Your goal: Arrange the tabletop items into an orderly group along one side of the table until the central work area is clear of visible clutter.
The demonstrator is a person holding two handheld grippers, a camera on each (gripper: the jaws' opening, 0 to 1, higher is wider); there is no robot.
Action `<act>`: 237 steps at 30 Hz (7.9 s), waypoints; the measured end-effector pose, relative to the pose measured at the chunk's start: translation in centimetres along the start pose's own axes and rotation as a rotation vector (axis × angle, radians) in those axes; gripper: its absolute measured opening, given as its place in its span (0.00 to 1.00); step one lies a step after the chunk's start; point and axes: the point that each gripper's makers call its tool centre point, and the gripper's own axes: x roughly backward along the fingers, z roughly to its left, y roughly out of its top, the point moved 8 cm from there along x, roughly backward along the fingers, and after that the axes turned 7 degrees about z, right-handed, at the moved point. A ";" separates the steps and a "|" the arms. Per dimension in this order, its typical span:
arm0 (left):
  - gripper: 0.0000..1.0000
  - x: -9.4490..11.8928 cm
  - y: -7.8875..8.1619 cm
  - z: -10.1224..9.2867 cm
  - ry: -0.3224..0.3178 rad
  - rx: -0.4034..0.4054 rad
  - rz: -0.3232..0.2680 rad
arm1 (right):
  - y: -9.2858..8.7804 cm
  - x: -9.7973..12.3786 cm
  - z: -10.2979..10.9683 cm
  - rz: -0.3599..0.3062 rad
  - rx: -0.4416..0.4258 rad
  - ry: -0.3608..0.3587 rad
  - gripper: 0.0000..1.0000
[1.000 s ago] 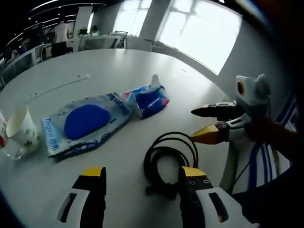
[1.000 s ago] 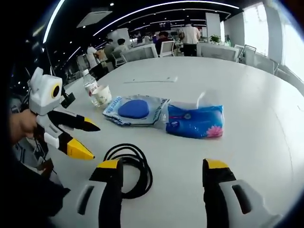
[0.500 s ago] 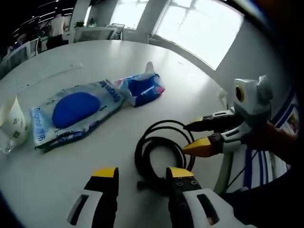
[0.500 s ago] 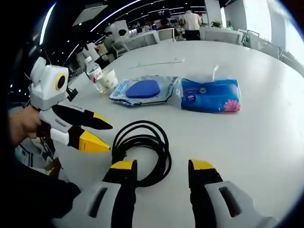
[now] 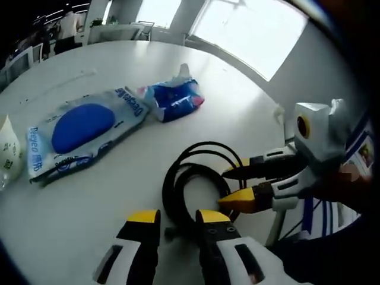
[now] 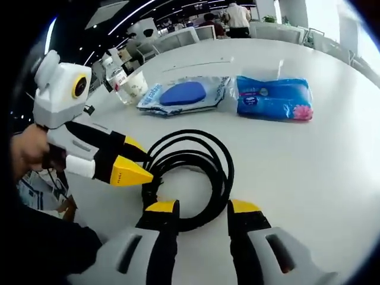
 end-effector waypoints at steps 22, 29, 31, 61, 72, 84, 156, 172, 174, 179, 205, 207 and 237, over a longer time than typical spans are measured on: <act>0.09 -0.5 0.0 -0.2 -0.020 0.010 0.031 | -0.7 0.1 -0.5 0.012 -0.080 -0.052 0.09; 0.06 0.7 -0.2 -0.8 -0.032 0.022 0.032 | -0.4 0.7 -0.4 -0.001 -0.114 -0.059 0.04; 0.05 1.1 -0.1 -1.0 -0.036 0.025 0.027 | -0.1 1.1 -0.4 -0.004 -0.126 -0.060 0.03; 0.04 3.0 4.8 -0.6 -0.031 0.000 -0.050 | 4.8 3.5 -2.1 -0.067 -0.137 -0.061 0.02; 0.04 1.6 6.3 0.3 -0.037 0.019 -0.015 | 5.5 2.5 -3.1 -0.028 -0.164 -0.057 0.02; 0.04 -0.2 6.2 1.3 -0.034 0.072 0.020 | 5.3 0.7 -3.6 0.026 -0.189 -0.052 0.03; 0.48 8.1 -1.7 5.5 0.066 0.074 -0.227 | 5.6 4.1 -2.2 -0.183 0.098 -0.007 0.62; 0.60 14.2 -5.1 7.8 0.164 0.108 -0.341 | 5.6 5.8 -1.8 -0.238 0.126 0.018 0.81; 0.63 14.8 -5.4 8.0 0.172 0.115 -0.357 | 5.4 6.1 -1.9 -0.236 0.127 0.018 0.82; 0.69 16.5 -6.5 8.9 0.216 0.099 -0.379 | 4.7 6.7 -2.4 -0.240 0.115 0.010 0.84; 0.99 18.8 -8.6 9.9 0.231 0.121 -0.389 | 4.0 9.5 -3.9 -0.252 0.128 -0.003 0.99; 1.00 18.9 -8.4 10.1 0.235 0.120 -0.387 | 4.1 9.7 -4.0 -0.252 0.128 -0.003 0.99; 1.00 19.7 -8.5 11.3 0.274 0.138 -0.407 | 5.0 9.4 -4.0 -0.253 0.124 -0.011 0.99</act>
